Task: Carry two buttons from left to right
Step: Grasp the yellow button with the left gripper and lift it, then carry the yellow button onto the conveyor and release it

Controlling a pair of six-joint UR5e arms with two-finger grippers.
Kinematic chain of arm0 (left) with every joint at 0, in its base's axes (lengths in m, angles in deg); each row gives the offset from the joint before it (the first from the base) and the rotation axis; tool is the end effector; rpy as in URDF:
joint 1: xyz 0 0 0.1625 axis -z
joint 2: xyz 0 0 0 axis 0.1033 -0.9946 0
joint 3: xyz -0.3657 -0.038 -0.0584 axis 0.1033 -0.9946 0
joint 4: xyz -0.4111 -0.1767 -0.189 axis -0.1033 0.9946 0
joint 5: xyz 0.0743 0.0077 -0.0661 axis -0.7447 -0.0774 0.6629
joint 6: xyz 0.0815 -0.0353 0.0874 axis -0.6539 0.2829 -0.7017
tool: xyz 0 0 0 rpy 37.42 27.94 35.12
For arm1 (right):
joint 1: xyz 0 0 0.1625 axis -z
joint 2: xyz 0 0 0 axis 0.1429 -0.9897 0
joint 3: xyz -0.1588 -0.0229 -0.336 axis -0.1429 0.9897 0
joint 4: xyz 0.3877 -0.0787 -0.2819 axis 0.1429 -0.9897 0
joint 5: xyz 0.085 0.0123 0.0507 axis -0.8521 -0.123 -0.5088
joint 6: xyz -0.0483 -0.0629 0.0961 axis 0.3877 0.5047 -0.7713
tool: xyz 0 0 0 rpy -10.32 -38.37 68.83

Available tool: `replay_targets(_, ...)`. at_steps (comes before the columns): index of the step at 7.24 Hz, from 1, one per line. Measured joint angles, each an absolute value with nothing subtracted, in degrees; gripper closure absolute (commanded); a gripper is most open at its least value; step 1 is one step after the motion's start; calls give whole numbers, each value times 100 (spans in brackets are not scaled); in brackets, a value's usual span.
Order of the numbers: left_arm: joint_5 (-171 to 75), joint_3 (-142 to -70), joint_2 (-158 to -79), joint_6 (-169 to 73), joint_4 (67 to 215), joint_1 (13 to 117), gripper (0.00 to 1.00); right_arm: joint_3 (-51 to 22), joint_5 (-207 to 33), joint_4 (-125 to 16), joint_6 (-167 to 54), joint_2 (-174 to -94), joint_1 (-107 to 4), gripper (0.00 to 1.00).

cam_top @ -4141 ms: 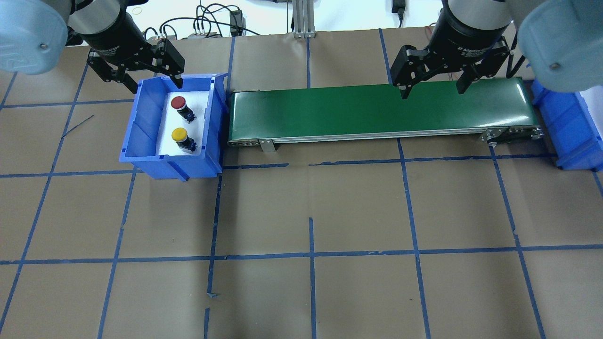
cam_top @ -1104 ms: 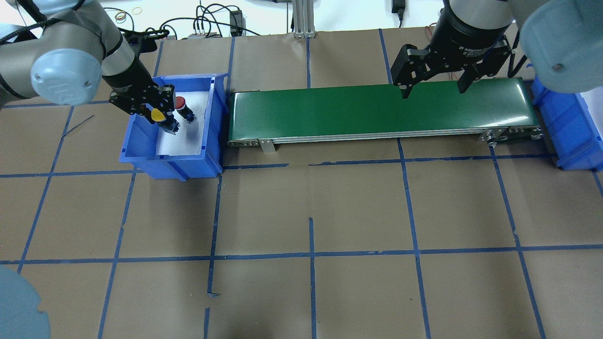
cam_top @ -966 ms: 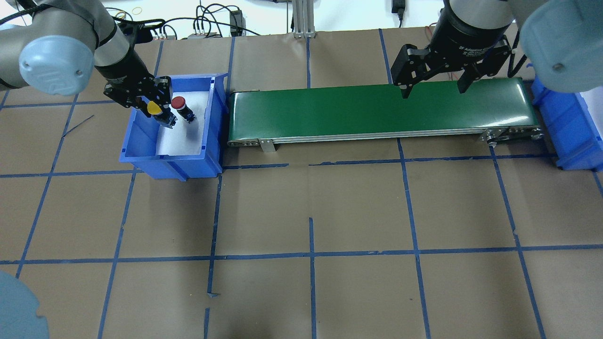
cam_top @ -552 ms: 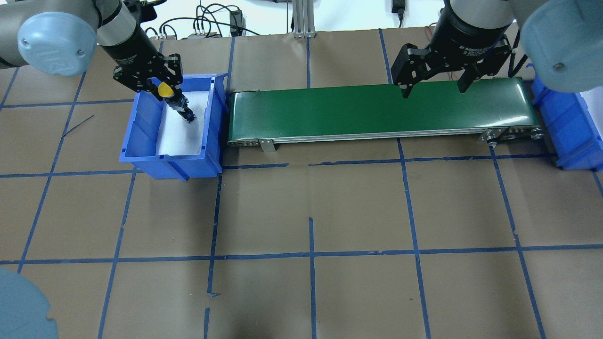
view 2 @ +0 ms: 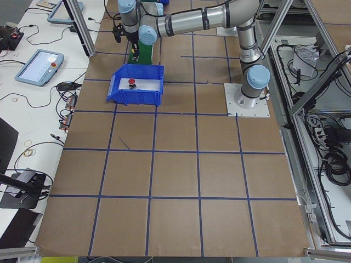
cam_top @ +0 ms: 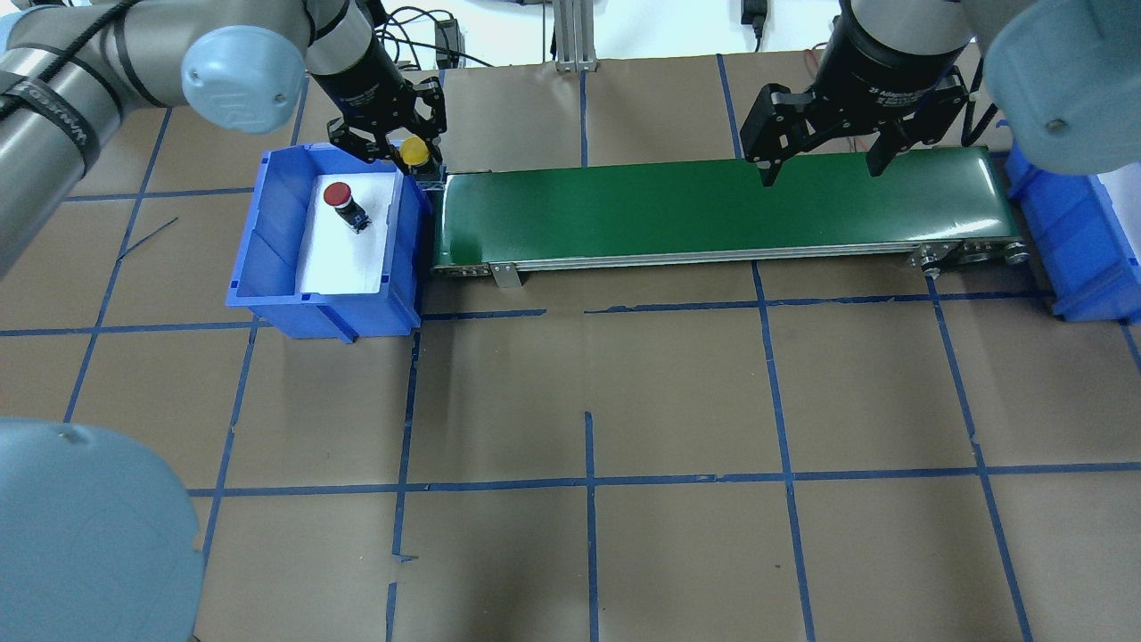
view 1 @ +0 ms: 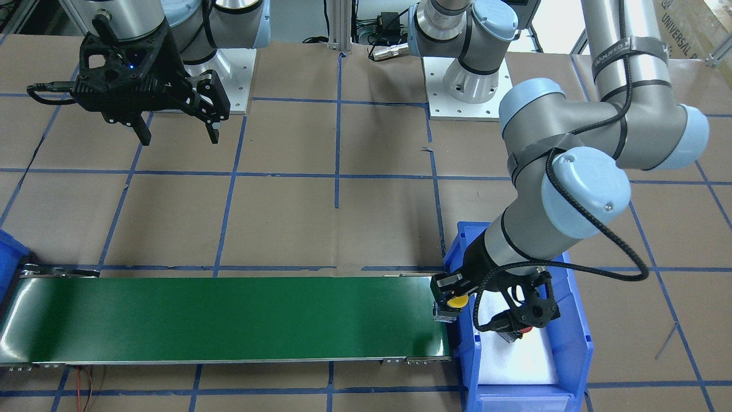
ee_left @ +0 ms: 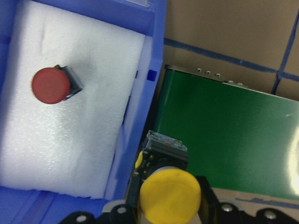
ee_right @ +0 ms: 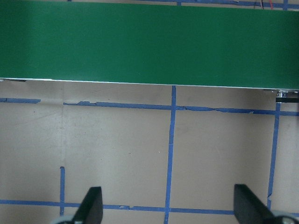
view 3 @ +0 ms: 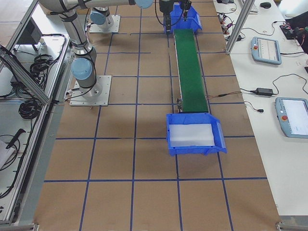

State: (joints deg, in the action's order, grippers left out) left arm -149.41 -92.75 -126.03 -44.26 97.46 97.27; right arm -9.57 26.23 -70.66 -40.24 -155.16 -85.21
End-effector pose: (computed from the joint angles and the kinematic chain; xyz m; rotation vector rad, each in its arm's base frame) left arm -0.1722 -0.7211 0.2553 0.4333 -2.9282 0.0119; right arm 0.1676 -0.5647 0.4428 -0.0959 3.1310 -0.1551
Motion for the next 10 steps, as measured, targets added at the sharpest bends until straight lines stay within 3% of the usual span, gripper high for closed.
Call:
replay_targets(3, -14925, -9288, -12927, -4186, 9432, 9971, 71, -964, 2617, -7055, -4031, -15518, -8529, 0)
replay_targets(4, -14925, -9341, -12959, -4172, 9398, 10023, 63, -969, 2614, -7035, -4022, -15518, -8528, 0)
replay_targets(5, -14925, -9395, -12970, -4169, 9385, 10054, 39, -975, 2608, -7010, -3995, -15518, -8525, 0)
replay_targets(6, -14927, -9427, -12959, -4181, 9379, 10075, 0, -983, 2604, -6998, -3953, -15518, -8523, 0)
replay_targets(10, -14930, -9456, -12775, -4185, 9381, 10094, 0, -959, 2463, -7003, -3524, -15485, -8487, 0)
